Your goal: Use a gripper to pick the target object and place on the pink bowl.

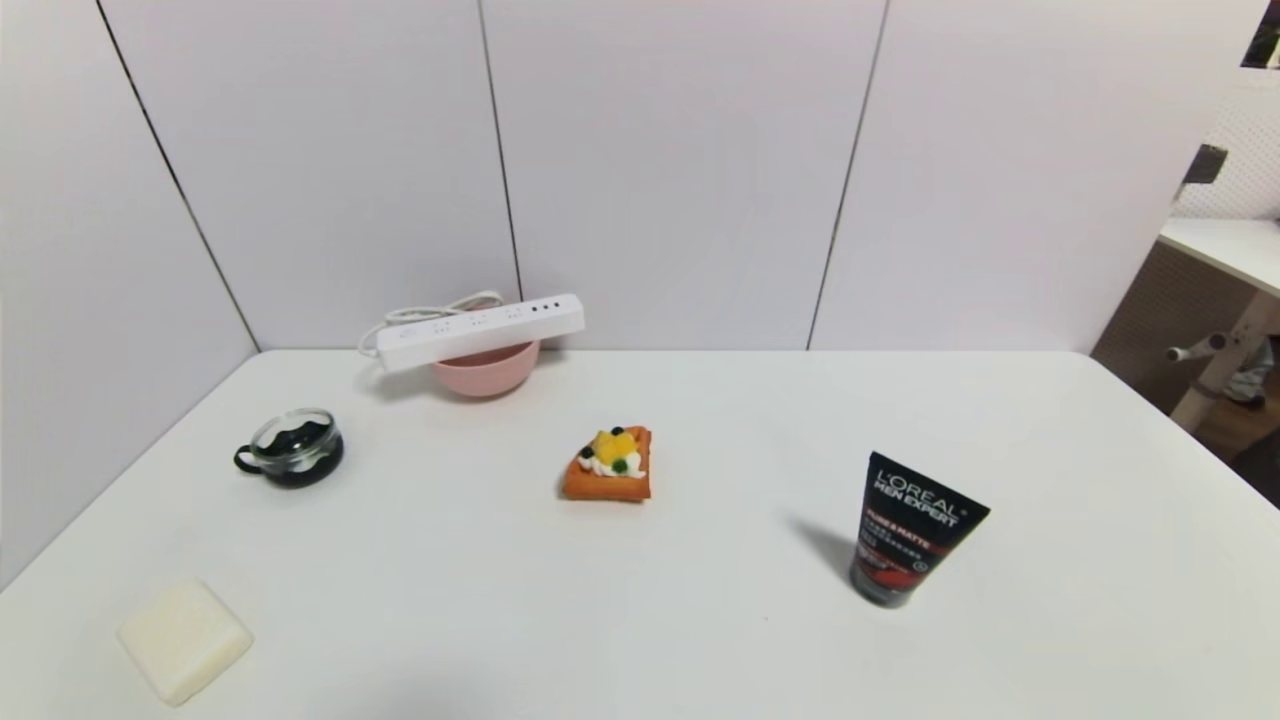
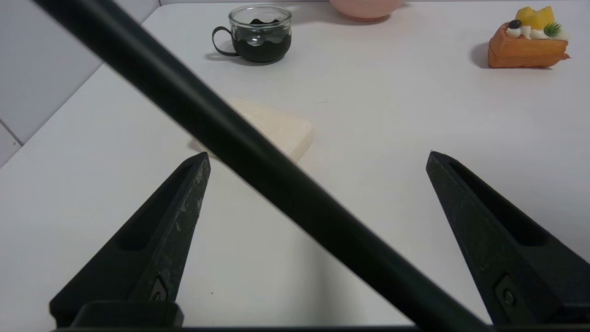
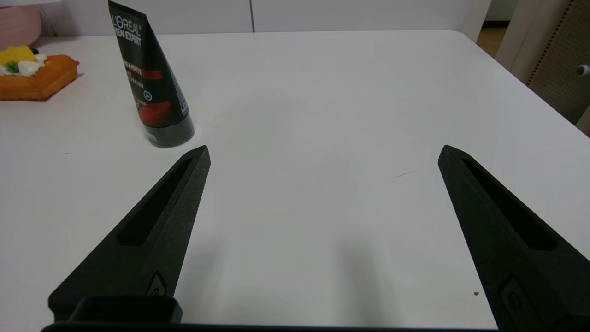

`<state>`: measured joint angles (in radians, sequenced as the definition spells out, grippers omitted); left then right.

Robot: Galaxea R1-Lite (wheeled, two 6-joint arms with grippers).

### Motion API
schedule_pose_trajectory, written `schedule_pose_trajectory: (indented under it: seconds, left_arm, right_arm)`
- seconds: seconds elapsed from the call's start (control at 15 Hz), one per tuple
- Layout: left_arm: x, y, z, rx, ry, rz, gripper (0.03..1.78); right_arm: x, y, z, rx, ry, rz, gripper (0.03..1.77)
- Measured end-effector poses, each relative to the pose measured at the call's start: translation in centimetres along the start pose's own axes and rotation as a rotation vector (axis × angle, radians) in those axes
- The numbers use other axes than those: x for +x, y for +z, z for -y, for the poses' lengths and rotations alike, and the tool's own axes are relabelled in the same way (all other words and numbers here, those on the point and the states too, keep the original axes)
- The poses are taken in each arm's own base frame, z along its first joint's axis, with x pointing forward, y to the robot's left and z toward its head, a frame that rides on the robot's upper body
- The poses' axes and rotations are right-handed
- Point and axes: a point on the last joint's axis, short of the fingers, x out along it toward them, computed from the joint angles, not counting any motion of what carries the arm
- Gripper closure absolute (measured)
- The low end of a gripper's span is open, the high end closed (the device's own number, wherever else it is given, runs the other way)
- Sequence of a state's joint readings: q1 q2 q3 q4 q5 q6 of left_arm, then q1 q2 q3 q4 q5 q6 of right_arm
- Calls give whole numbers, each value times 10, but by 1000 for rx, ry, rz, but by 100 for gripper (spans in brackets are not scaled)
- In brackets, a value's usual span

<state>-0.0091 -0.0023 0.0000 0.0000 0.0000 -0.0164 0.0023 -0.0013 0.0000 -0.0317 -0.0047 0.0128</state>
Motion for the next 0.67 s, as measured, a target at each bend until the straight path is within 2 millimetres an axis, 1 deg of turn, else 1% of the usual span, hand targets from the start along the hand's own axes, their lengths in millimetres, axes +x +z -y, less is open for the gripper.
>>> schedule_pose_trajectory:
  seconds: [0.67]
  left_arm:
    - [0, 0, 0, 0, 0, 0, 12]
  right_arm:
    - [0, 0, 0, -4, 0, 1, 9]
